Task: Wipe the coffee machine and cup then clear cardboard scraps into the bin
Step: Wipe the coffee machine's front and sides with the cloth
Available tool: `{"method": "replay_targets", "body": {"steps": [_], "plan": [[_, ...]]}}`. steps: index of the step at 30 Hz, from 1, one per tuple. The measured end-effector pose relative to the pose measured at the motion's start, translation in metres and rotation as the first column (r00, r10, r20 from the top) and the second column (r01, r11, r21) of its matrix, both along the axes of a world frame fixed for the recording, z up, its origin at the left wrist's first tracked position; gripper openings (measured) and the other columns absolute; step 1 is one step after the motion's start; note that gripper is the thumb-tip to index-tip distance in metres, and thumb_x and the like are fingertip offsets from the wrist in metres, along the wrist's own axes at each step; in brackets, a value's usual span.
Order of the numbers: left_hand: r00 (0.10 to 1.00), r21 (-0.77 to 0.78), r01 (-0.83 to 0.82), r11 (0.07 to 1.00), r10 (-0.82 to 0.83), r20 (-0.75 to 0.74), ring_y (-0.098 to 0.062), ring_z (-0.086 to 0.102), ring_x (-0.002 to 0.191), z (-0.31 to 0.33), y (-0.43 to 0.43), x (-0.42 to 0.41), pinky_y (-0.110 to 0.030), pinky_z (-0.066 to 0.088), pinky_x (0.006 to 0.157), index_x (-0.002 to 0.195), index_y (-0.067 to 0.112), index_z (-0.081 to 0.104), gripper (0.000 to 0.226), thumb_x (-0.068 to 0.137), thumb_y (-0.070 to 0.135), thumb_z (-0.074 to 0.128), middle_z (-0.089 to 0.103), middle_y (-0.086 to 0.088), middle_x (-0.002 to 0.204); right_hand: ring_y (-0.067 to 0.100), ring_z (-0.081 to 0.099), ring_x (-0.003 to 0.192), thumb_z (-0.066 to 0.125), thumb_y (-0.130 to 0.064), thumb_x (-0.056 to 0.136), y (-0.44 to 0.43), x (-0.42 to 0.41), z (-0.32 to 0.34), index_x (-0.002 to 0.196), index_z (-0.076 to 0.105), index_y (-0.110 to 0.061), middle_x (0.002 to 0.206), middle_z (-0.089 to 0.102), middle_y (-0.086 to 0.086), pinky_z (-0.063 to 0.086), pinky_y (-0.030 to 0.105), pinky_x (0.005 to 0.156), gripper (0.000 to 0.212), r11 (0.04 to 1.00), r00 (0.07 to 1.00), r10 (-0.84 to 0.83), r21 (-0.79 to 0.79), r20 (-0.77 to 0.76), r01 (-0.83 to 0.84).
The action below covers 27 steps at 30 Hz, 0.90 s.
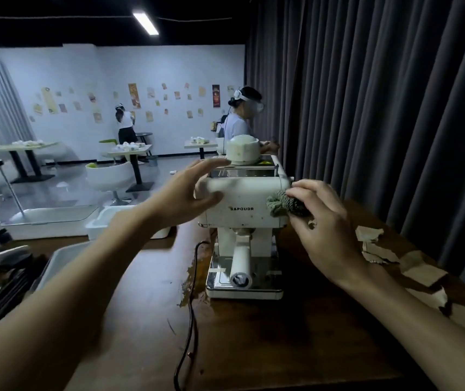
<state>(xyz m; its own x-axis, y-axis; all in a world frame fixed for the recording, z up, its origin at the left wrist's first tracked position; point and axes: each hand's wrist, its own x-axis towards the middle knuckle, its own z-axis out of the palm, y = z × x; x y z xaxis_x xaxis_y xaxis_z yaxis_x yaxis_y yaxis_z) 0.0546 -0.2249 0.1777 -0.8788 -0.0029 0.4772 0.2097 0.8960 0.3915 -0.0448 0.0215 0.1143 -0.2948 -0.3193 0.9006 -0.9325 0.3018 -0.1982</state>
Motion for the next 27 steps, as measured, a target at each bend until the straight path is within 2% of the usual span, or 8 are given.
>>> {"method": "replay_targets", "body": {"steps": [6,9,13,15,17,21,25,27], "plan": [[0.979,-0.166,0.134,0.977,-0.105,0.174,-0.005,0.022,0.148,0.003,-0.045,-0.011,-0.027,0.03,0.114,0.148,0.06,0.02,0.105,0.081,0.005,0.078,0.018,0.026,0.16,0.034,0.055,0.103,0.072,0.007,0.078,-0.014,-0.001,0.005,0.125,0.063,-0.002,0.111,0.056,0.02,0.053,0.041,0.084,0.048,0.975,0.972,-0.223,-0.004,-0.073,0.223],[0.986,-0.212,0.145,0.966,-0.123,0.115,0.0,0.026,0.143,0.003,-0.047,-0.018,-0.017,0.034,0.107,0.146,0.063,0.021,0.106,0.079,0.005,0.08,0.018,0.033,0.156,0.033,0.057,0.099,0.07,0.003,0.081,-0.021,0.0,0.002,0.128,0.059,-0.001,0.108,0.059,0.018,0.051,0.037,0.083,0.048,0.957,0.952,-0.289,-0.038,-0.098,0.287],[0.984,-0.254,0.172,0.952,-0.178,-0.001,0.008,0.038,0.122,-0.002,-0.034,-0.023,-0.002,0.036,0.088,0.148,0.056,0.027,0.102,0.075,0.013,0.084,0.03,0.025,0.155,0.031,0.06,0.098,0.066,0.001,0.084,-0.025,0.0,-0.001,0.114,0.062,0.0,0.111,0.058,0.017,0.055,0.044,0.079,0.031,0.941,0.945,-0.326,-0.11,-0.035,0.321],[0.971,-0.258,0.218,0.941,-0.236,-0.038,0.011,0.031,0.125,-0.007,-0.021,-0.028,-0.003,0.029,0.096,0.149,0.051,0.029,0.098,0.076,0.017,0.084,0.031,0.023,0.156,0.029,0.058,0.107,0.063,0.002,0.086,-0.024,-0.001,-0.003,0.115,0.063,0.002,0.118,0.057,0.018,0.051,0.036,0.093,0.029,0.929,0.941,-0.339,-0.15,0.011,0.337],[0.957,-0.239,0.268,0.933,-0.287,-0.048,0.012,0.028,0.129,-0.011,-0.011,-0.031,-0.008,0.025,0.102,0.149,0.047,0.03,0.096,0.076,0.018,0.084,0.03,0.025,0.153,0.026,0.055,0.115,0.063,-0.001,0.088,-0.022,-0.001,-0.004,0.119,0.062,0.004,0.124,0.056,0.019,0.039,0.019,0.103,0.032,0.922,0.936,-0.349,-0.159,0.048,0.352],[0.938,-0.167,0.334,0.928,-0.345,-0.042,0.019,0.033,0.127,-0.011,-0.01,-0.032,0.001,0.023,0.102,0.148,0.042,0.033,0.091,0.077,0.022,0.085,0.035,0.032,0.141,0.022,0.054,0.113,0.068,-0.005,0.086,-0.014,-0.001,-0.004,0.123,0.061,0.006,0.13,0.052,0.019,0.031,0.002,0.097,0.039,0.949,0.954,-0.281,-0.116,0.103,0.292],[0.932,-0.033,0.359,0.933,-0.36,-0.031,0.025,0.03,0.127,-0.014,-0.009,-0.03,0.005,0.024,0.1,0.153,0.037,0.026,0.091,0.08,0.037,0.08,0.033,0.039,0.138,0.029,0.052,0.116,0.073,-0.013,0.083,-0.01,-0.003,-0.003,0.129,0.057,0.004,0.13,0.046,0.017,0.043,0.031,0.102,0.052,0.961,0.955,-0.271,-0.02,0.118,0.275],[0.944,-0.044,0.324,0.945,-0.326,-0.053,0.017,0.038,0.122,-0.015,-0.008,-0.032,0.001,0.029,0.099,0.152,0.032,0.032,0.084,0.082,0.033,0.078,0.038,0.034,0.131,0.024,0.049,0.116,0.077,-0.013,0.08,-0.011,-0.002,-0.003,0.129,0.057,0.005,0.127,0.046,0.018,0.04,0.027,0.104,0.056,0.965,0.96,-0.262,0.003,0.101,0.263]]}}
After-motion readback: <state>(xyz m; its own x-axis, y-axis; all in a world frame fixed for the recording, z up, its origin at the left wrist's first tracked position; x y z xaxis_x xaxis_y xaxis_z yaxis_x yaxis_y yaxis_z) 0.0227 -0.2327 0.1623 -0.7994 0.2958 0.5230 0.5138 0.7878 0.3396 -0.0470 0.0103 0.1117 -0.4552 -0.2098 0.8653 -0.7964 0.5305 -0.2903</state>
